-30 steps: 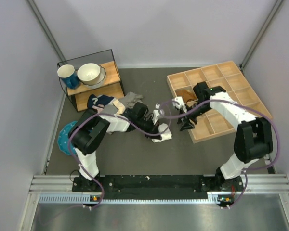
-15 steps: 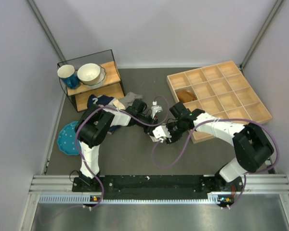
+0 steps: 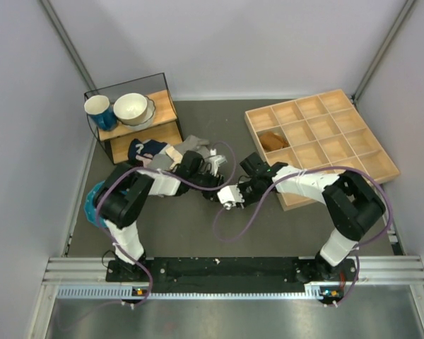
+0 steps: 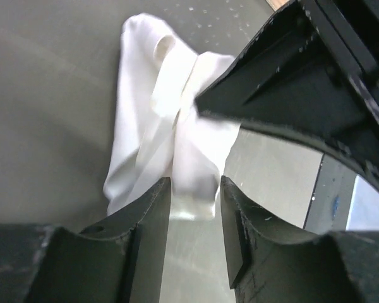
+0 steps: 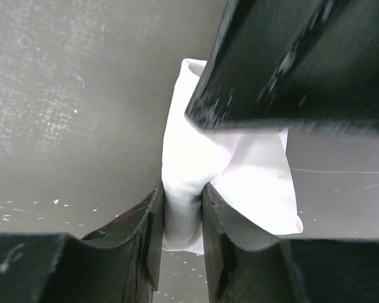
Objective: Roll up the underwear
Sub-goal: Roll the underwear to the center of the board.
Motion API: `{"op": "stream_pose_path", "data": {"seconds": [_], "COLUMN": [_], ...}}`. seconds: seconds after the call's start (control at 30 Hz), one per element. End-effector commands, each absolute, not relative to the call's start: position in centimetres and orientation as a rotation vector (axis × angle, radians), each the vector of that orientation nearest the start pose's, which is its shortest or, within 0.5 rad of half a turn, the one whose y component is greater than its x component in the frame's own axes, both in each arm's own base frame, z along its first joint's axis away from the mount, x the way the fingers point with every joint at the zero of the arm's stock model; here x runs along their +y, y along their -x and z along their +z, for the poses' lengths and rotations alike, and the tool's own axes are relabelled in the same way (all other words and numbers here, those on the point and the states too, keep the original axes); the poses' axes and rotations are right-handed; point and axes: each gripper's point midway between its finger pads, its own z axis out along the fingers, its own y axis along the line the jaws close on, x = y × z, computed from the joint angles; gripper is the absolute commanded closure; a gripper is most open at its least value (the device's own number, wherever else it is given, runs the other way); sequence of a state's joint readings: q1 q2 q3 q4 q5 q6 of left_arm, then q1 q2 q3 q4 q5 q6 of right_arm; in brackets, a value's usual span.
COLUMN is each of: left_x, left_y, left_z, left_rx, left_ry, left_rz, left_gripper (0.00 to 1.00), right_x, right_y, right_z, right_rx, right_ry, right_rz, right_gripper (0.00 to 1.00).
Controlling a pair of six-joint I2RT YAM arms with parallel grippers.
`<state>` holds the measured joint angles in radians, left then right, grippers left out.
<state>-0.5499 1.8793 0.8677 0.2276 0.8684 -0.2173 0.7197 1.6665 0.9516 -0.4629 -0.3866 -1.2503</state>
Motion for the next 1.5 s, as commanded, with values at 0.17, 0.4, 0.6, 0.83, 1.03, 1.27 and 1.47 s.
{"op": "stream_pose_path", "data": {"seconds": [0.17,0.4,0.6,0.83,1.03,1.27,1.47], "left_x": [-26.2,-23.3,-24.6,-28.8,-31.7,-34.7,-35.2], "left_y": [-26.9,-21.7,-18.9,-16.2,-17.7,-20.8,-21.3], "left_z": [11.6,14.9,16.7,12.2,9.1,6.6,4.0], "left_rx": [1.821,1.482,1.358,1.415,1.476,1.478,1.524], "left_ry": [-0.698,-0.679,-0.829,-1.158,-1.401,-1.613,-1.701], "left_rz": [-1.011,-0.924,-0.851,-0.741,-0.569,-0.408,-0.376], "left_gripper": [0.55,0.52,0.49,0.46,0.45,0.44,0.46], "right_x": [24.3,24.2,23.7,23.4,23.3,23.0,23.0], "right_y": [-20.1,-19.4,-20.8,-21.6,-21.7,-21.8,-21.9], "right_z": [3.0,5.1,4.0,2.7,2.6,2.3,2.3], "right_rx": [1.695,1.931,2.145,2.255,2.270,2.286,2.287], "right_ry": [2.234,2.098,1.970,1.923,1.913,1.918,1.913], "right_rz": [0.819,1.179,1.299,1.300,1.298,1.287,1.282], "right_gripper": [0.80,0.81,0.81,0.80,0.79,0.79,0.78]}}
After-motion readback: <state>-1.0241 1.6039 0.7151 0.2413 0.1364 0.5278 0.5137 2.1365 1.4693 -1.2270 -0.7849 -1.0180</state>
